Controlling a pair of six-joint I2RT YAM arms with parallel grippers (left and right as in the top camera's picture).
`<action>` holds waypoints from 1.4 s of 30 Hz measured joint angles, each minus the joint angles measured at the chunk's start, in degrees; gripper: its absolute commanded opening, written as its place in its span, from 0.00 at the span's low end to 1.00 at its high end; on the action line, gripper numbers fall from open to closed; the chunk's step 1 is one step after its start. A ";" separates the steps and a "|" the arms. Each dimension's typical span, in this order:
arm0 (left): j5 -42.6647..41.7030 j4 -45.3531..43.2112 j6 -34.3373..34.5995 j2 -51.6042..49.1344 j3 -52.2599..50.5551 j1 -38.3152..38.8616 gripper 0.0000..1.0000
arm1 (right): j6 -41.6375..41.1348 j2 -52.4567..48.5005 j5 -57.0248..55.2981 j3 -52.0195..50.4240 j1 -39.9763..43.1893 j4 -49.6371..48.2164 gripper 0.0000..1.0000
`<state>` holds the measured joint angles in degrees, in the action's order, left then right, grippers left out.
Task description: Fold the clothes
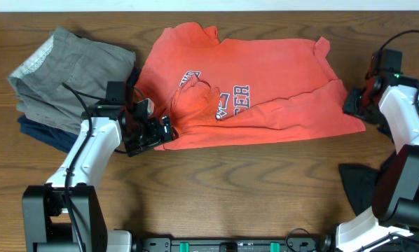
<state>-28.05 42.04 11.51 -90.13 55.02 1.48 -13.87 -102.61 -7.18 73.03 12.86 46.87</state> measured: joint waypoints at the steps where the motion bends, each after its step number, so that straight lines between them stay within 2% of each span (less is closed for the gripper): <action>1: 0.00 0.11 0.00 0.02 0.00 0.00 0.98 | 0.07 0.00 -0.31 -0.74 0.00 -0.11 0.37; 4: 0.00 0.74 0.00 0.02 0.00 0.00 0.98 | -0.02 0.00 -0.57 -4.02 0.00 -1.77 0.30; 7: 0.00 1.05 -0.02 0.02 0.00 0.02 0.98 | -0.09 0.00 -0.02 -7.10 0.00 -4.94 0.30; 11: 0.00 1.16 0.00 0.02 0.00 0.00 0.98 | 0.33 0.00 1.31 -11.61 0.00 -11.15 0.42; 14: 0.00 1.64 -0.02 0.02 0.00 0.00 0.98 | 0.74 0.00 1.57 -14.29 0.00 -13.66 0.39; 20: 0.07 2.93 0.00 0.02 0.00 0.00 0.98 | 0.79 0.68 0.35 -17.11 0.11 -14.16 0.36; 24: 0.42 4.31 -0.02 0.02 0.00 0.00 0.98 | -2.23 1.75 -1.70 -18.01 1.01 -9.66 0.34; 29: 1.25 4.68 -0.04 0.66 0.00 -0.48 0.98 | -7.45 2.23 -5.29 -18.40 4.22 -5.53 0.40; 35: 1.49 4.70 -0.22 2.38 0.00 -0.63 0.99 | -7.10 2.27 -4.11 -17.81 5.29 -4.63 0.44; 41: 1.51 4.83 -0.66 2.38 -0.07 -0.37 0.98 | -2.16 5.29 3.98 -15.50 3.67 -4.50 0.36; 42: 1.53 4.76 -0.87 2.38 -0.17 -0.13 0.97 | -1.09 6.64 5.53 -14.97 2.69 -4.63 0.29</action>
<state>-26.52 46.81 10.63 -87.74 54.85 1.34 -14.96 -95.96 -1.65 58.06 15.55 42.24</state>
